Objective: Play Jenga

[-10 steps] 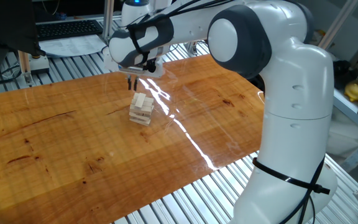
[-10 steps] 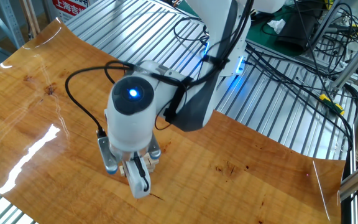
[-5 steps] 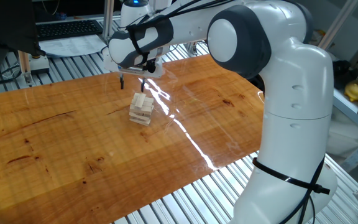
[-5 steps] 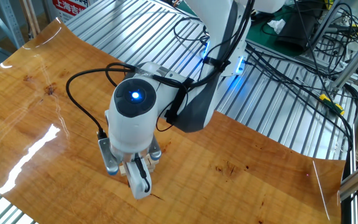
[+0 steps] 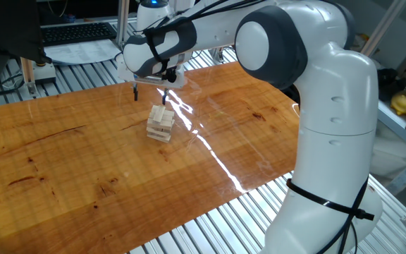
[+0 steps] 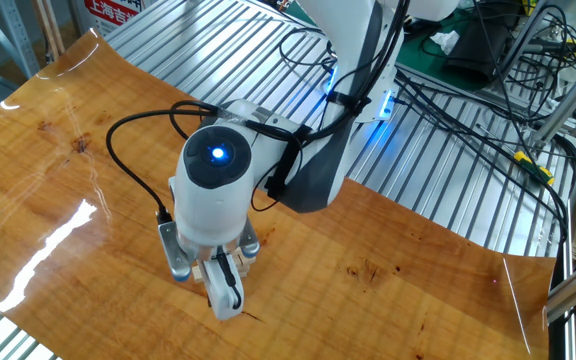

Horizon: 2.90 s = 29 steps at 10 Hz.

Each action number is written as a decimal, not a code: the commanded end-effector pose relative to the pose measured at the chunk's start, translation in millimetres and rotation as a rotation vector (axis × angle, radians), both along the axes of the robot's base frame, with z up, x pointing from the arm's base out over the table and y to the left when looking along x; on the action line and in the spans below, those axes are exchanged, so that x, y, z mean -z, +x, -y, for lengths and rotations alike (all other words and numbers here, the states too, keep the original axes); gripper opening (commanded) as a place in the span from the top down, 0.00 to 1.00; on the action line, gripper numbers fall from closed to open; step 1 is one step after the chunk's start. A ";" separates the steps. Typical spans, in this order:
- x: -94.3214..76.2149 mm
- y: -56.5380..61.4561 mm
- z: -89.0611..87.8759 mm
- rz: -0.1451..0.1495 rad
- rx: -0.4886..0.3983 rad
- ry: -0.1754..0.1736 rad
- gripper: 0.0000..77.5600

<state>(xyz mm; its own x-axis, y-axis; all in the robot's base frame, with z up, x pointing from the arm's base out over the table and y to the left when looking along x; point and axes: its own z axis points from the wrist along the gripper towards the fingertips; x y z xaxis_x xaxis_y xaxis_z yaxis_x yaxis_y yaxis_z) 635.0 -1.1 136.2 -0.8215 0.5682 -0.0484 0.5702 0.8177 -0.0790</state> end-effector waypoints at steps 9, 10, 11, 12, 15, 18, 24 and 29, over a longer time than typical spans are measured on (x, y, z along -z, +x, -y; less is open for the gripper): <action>27.0 -6.2 20.9 -0.062 -0.133 0.102 0.00; 24.9 -7.9 17.3 -0.062 -0.123 0.101 0.00; 23.5 -12.1 12.3 -0.062 -0.109 0.096 0.00; 24.9 -13.7 12.0 -0.061 -0.108 0.090 0.00; 27.6 -15.9 11.7 -0.058 -0.110 0.077 0.00; 28.4 -13.6 13.5 -0.054 -0.118 0.067 0.00; 36.0 -6.4 19.0 -0.060 -0.143 0.067 0.00; 36.9 -6.8 18.9 -0.064 -0.149 0.070 0.97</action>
